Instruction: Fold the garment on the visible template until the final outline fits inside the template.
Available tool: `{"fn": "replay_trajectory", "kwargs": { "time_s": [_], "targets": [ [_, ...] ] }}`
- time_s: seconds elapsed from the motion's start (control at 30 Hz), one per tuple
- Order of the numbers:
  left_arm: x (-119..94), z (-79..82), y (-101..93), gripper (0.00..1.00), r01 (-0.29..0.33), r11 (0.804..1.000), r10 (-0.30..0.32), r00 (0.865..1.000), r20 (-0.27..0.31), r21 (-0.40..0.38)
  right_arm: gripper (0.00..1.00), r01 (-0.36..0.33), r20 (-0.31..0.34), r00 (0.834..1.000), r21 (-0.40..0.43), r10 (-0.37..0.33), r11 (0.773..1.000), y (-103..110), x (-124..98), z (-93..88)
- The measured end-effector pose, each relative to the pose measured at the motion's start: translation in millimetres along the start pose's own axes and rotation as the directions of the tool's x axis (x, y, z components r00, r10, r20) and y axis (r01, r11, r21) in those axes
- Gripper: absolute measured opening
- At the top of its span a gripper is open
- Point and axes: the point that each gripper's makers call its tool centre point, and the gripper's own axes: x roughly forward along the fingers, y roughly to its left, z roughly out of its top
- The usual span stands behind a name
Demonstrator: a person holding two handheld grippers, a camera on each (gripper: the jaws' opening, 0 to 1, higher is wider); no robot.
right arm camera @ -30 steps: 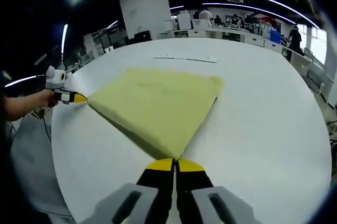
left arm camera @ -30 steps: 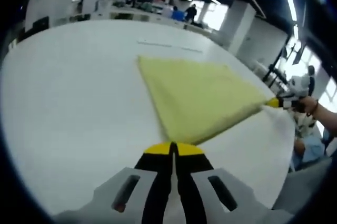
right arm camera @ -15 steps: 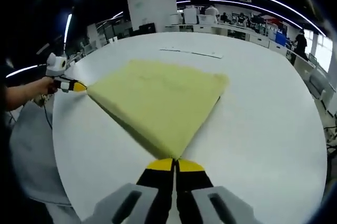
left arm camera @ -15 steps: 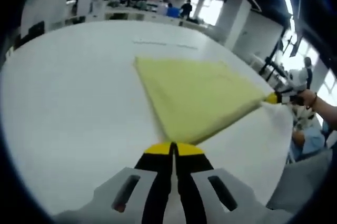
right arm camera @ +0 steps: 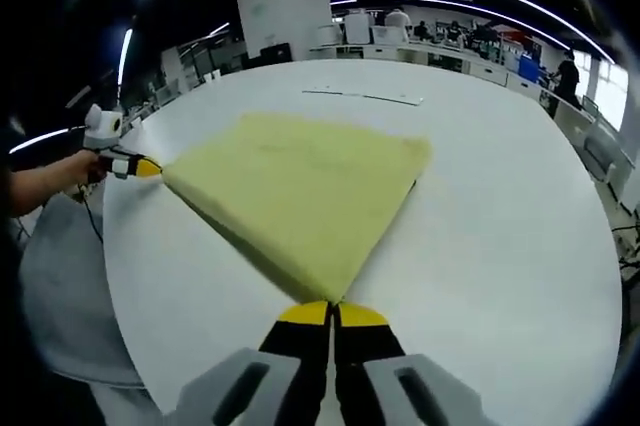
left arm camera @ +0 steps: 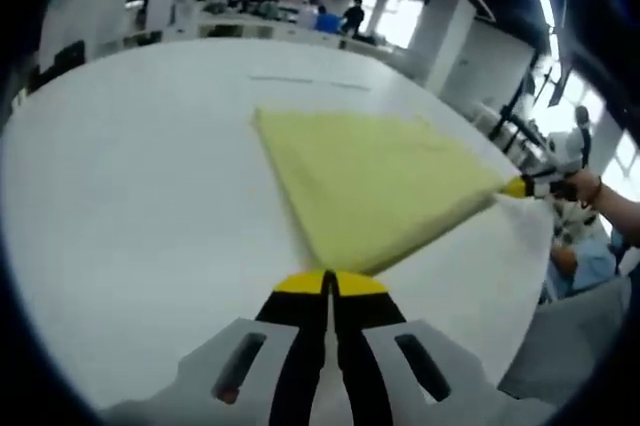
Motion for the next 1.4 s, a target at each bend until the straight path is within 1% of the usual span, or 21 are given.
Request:
{"fn": "replay_trajectory", "kwargs": {
  "time_s": [0.23,0.33,0.47,0.63,0.7,0.77,0.87,0.9,0.97,1.0,1.03,1.13,1.17,1.2,1.23,1.3,1.4],
  "targets": [
    [-2,-1.6,0.4,0.00,-0.002,1.000,0.002,1.000,0.003,-0.002,0.00,-0.001,-0.005,1.000,0.005,0.001,1.000,3,-2,-1.8],
    [-1,-2.1,0.3,0.00,-0.003,1.000,0.003,1.000,0.006,0.001,0.00,0.003,0.002,1.000,0.028,-0.004,1.000,2,-1,-2.4],
    [-1,-2.2,-1.4,0.00,0.000,1.000,0.000,1.000,0.005,0.001,0.00,0.005,0.006,1.000,0.028,-0.005,1.000,2,-1,-1.5],
    [-1,0.0,0.8,0.00,-0.004,0.999,0.005,1.000,0.013,-0.044,0.00,0.009,0.008,1.000,0.020,-0.009,1.000,3,-1,-0.3],
    [-1,1.0,-0.2,0.00,-0.002,0.998,0.003,1.000,0.021,-0.067,0.00,0.017,0.018,1.000,0.046,-0.018,0.999,1,-1,0.9],
    [-2,2.3,0.2,0.00,-0.003,0.997,0.005,1.000,0.031,-0.071,0.00,0.021,0.021,1.000,0.060,-0.022,0.998,1,-2,2.4],
    [-6,6.5,-1.5,0.02,-0.001,0.996,0.006,0.999,0.051,-0.092,0.13,0.042,0.046,0.998,0.085,-0.046,0.996,-3,-5,8.5],
    [-7,9.1,-2.3,0.06,0.003,0.995,0.004,0.998,0.060,-0.105,0.21,0.044,0.056,0.997,0.097,-0.050,0.994,-3,-6,11.4],
    [-10,14.7,-3.1,0.18,0.004,0.993,0.005,0.997,0.080,-0.116,0.32,0.036,0.079,0.996,0.117,-0.046,0.993,1,-11,18.7],
    [-11,17.6,-3.8,0.22,0.002,0.994,0.007,0.996,0.089,-0.110,0.38,0.036,0.085,0.995,0.124,-0.047,0.992,1,-12,21.2],
    [-14,21.1,-5.1,0.27,-0.002,0.995,0.012,0.995,0.099,-0.100,0.42,0.037,0.091,0.995,0.127,-0.049,0.991,0,-13,24.6],
    [-21,31.2,-11.0,0.36,-0.007,0.995,0.018,0.993,0.117,-0.095,0.56,0.039,0.110,0.993,0.131,-0.054,0.991,1,-17,32.4],
    [-23,35.7,-12.5,0.39,-0.010,0.996,0.021,0.992,0.125,-0.091,0.61,0.034,0.124,0.991,0.149,-0.053,0.988,3,-19,38.4],
    [-26,38.4,-13.9,0.42,-0.017,0.997,0.027,0.992,0.124,-0.078,0.67,0.028,0.131,0.990,0.152,-0.048,0.988,5,-21,41.6],
    [-30,41.7,-14.1,0.46,-0.037,0.999,0.041,0.992,0.121,-0.038,0.71,0.018,0.139,0.990,0.152,-0.039,0.988,9,-24,46.7],
    [-36,45.2,-18.1,0.50,-0.049,0.999,0.050,0.992,0.118,-0.012,0.78,0.006,0.156,0.987,0.138,-0.028,0.990,14,-29,55.5],
    [-47,50.4,-24.3,0.60,-0.060,0.998,0.059,0.991,0.123,0.004,0.85,-0.004,0.170,0.985,0.116,-0.016,0.993,22,-38,65.5]
  ]
}}
